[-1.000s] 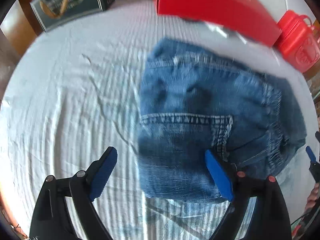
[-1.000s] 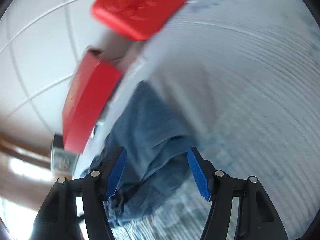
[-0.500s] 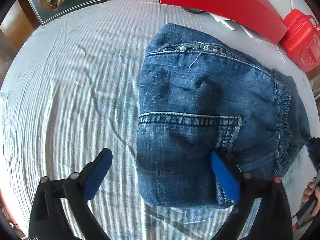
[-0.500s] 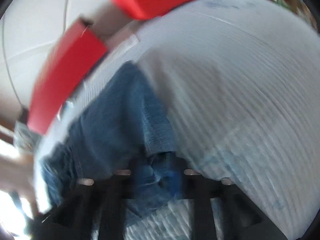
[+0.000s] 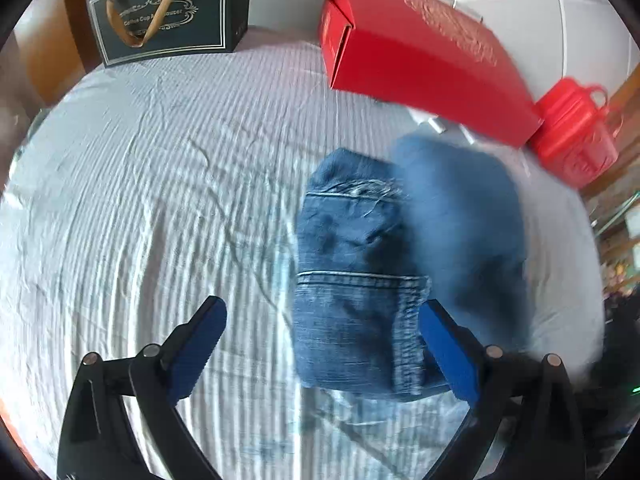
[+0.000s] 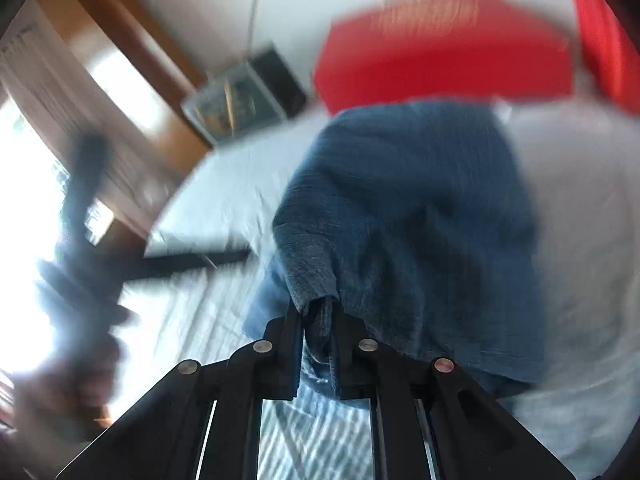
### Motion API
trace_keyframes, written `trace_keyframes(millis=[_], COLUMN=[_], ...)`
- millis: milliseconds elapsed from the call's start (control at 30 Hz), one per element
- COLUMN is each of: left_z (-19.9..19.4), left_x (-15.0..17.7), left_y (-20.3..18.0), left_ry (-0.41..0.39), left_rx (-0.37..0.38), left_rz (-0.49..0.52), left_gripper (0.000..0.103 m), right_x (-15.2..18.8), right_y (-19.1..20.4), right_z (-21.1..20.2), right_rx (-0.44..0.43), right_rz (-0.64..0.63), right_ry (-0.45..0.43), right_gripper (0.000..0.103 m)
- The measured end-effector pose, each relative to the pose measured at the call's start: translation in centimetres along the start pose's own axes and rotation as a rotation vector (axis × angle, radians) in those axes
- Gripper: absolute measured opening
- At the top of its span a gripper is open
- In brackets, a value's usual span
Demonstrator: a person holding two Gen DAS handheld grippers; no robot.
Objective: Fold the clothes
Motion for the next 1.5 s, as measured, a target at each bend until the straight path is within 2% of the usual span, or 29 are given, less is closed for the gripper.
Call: trace_keyframes(millis=[67, 100, 167, 233, 300, 367, 433, 467, 500, 533, 600, 633, 700, 767, 933, 1000, 1067, 1100, 1133, 1167, 1200, 1233, 1267, 1300, 1367, 1433, 1500], left_z=[1.2, 1.9, 3.3, 4.2, 4.8, 5.1, 6.0, 6.6, 7.0, 7.3, 6.8, 5.2, 0.9, -2.2, 2.4, 3.0, 3.5, 3.8, 4.1, 4.3, 4.6, 4.9, 4.0, 2.7, 3.6, 4.6, 5.7], left_x=[-0.3, -0.4, -0.6, -0.5, -0.8, -0.4, 0.3, 0.8, 1.0, 1.2, 1.1, 0.7, -0.2, -0.5, 0.3, 0.5, 0.7, 0.8, 0.9, 1.0, 1.0, 1.1, 1.2, 1.1, 0.3, -0.6, -1.5], left_y=[-1.0, -1.8, -3.2, -4.7, -5.7, -7.0, -8.2, -8.6, -9.0, -9.4, -10.0, -10.3, -10.3, -9.3, -3.5, -3.0, -2.6, -2.4, -2.2, -2.0, -1.8, -1.6, -1.4, -1.3, -1.3, -1.3, -1.3], left_ry=[0.018, 0.025, 0.038, 0.050, 0.062, 0.071, 0.093, 0.111, 0.123, 0.135, 0.131, 0.102, 0.014, -0.039, 0.033, 0.038, 0.041, 0.043, 0.045, 0.047, 0.049, 0.051, 0.039, 0.023, 0.026, 0.031, 0.036], left_rx=[0.033, 0.042, 0.060, 0.080, 0.091, 0.101, 0.081, 0.067, 0.061, 0.056, 0.063, 0.084, 0.110, 0.112, -0.015, -0.041, -0.065, -0.077, -0.089, -0.101, -0.113, -0.125, -0.129, -0.113, -0.113, -0.115, -0.116], left_rz=[-0.015, -0.015, -0.012, -0.011, -0.001, 0.025, 0.065, 0.084, 0.096, 0.108, 0.124, 0.130, 0.153, 0.169, 0.084, 0.089, 0.095, 0.098, 0.101, 0.104, 0.107, 0.110, 0.100, 0.084, 0.080, 0.077, 0.074], left_gripper=[0.099, 0.099, 0.099, 0.099, 0.099, 0.099, 0.099, 0.095, 0.068, 0.035, 0.014, 0.013, 0.012, 0.012, 0.012, 0.014, 0.014, 0.016, 0.019, 0.024, 0.036, 0.042, 0.043, 0.043, 0.050, 0.068, 0.070], right_x=[1.2, 1.3, 1.1, 1.3, 1.6, 2.4, 3.8, 4.5, 5.1, 5.2, 5.4, 5.4, 5.0, 4.5, 2.1, 1.2, 0.4, 0.8, 1.2, 1.6, 1.9, 2.3, 2.7, 2.5, 2.1, 0.9, -0.6], right_y=[-0.5, -0.6, -0.7, -1.2, -2.1, -3.8, -6.0, -7.4, -8.6, -9.4, -11.1, -11.3, -11.1, -10.6, -8.3, -6.9, -5.0, -4.2, -3.5, -3.5, -3.5, -3.5, -3.5, -3.5, -3.2, -3.1, -3.3], right_z=[2.4, 2.2, 0.2, -3.1, -6.4, -9.3, -11.8, -12.0, -11.9, -11.5, -10.7, -10.7, -11.4, -12.2, -11.5, -10.1, -8.0, -6.3, -4.8, -4.2, -3.7, -3.1, -2.7, -3.2, -4.7, -6.6, -7.9], right_rx=[0.021, 0.012, -0.016, -0.033, -0.018, 0.024, 0.084, 0.121, 0.143, 0.156, 0.182, 0.182, 0.165, 0.149, 0.101, 0.067, 0.009, -0.002, -0.010, 0.009, 0.028, 0.047, 0.064, 0.067, 0.067, 0.065, 0.072], right_rz=[0.014, 0.029, 0.062, 0.081, 0.100, 0.125, 0.156, 0.188, 0.219, 0.245, 0.296, 0.309, 0.314, 0.299, 0.230, 0.209, 0.158, 0.143, 0.128, 0.124, 0.120, 0.116, 0.112, 0.111, 0.100, 0.094, 0.096], right_ry=[0.034, 0.027, 0.012, -0.013, -0.067, -0.105, -0.123, -0.110, -0.092, -0.076, -0.045, -0.050, -0.074, -0.098, -0.112, -0.102, -0.085, -0.038, 0.007, 0.035, 0.063, 0.091, 0.117, 0.116, 0.096, 0.035, -0.018], right_gripper=[0.015, 0.015, 0.020, 0.036, 0.045, 0.045, 0.045, 0.045, 0.045, 0.045, 0.045, 0.045, 0.045, 0.045, 0.045, 0.045, 0.042, 0.034, 0.022, 0.021, 0.021, 0.021, 0.021, 0.021, 0.021, 0.021, 0.026])
Point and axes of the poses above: each gripper's, at about its wrist camera, not at the fingertips, and z roughly the way its jaws point, y to its left, x to its underside, the point moved 6 cm from there along z, roughly the way its jaws point, and after that the axes turned 3 degrees about -z, right-handed, at the moved point
